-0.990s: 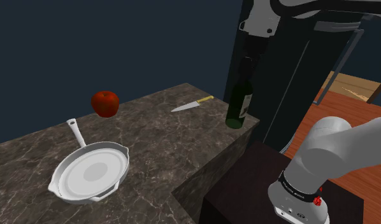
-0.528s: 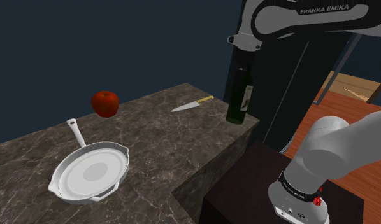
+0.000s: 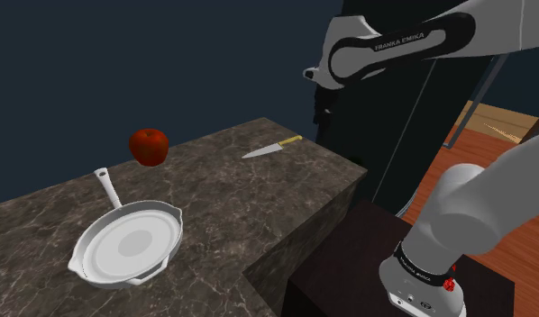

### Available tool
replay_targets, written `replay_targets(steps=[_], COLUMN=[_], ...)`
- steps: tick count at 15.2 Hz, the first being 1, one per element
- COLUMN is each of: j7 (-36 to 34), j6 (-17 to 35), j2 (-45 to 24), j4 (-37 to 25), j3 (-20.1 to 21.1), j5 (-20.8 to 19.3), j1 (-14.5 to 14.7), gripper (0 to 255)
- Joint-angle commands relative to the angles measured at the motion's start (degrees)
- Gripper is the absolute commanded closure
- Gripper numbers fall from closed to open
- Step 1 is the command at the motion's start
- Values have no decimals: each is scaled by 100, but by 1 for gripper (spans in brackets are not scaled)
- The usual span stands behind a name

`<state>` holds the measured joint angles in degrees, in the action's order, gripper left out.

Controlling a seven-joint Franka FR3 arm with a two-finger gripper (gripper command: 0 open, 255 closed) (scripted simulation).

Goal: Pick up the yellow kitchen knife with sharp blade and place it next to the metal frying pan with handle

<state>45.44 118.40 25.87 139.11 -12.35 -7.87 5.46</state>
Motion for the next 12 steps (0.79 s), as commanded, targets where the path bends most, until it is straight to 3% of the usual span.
replay_targets(steps=[1,6,12], j7=[483,1697,3228], j6=[404,1257,2071], j2=[-427,-1496,-2822], j4=[-118,-537,-1269], j3=[-140,-437,-546], j5=[-44,37,457], j1=[99,317,462], gripper=[0,0,0])
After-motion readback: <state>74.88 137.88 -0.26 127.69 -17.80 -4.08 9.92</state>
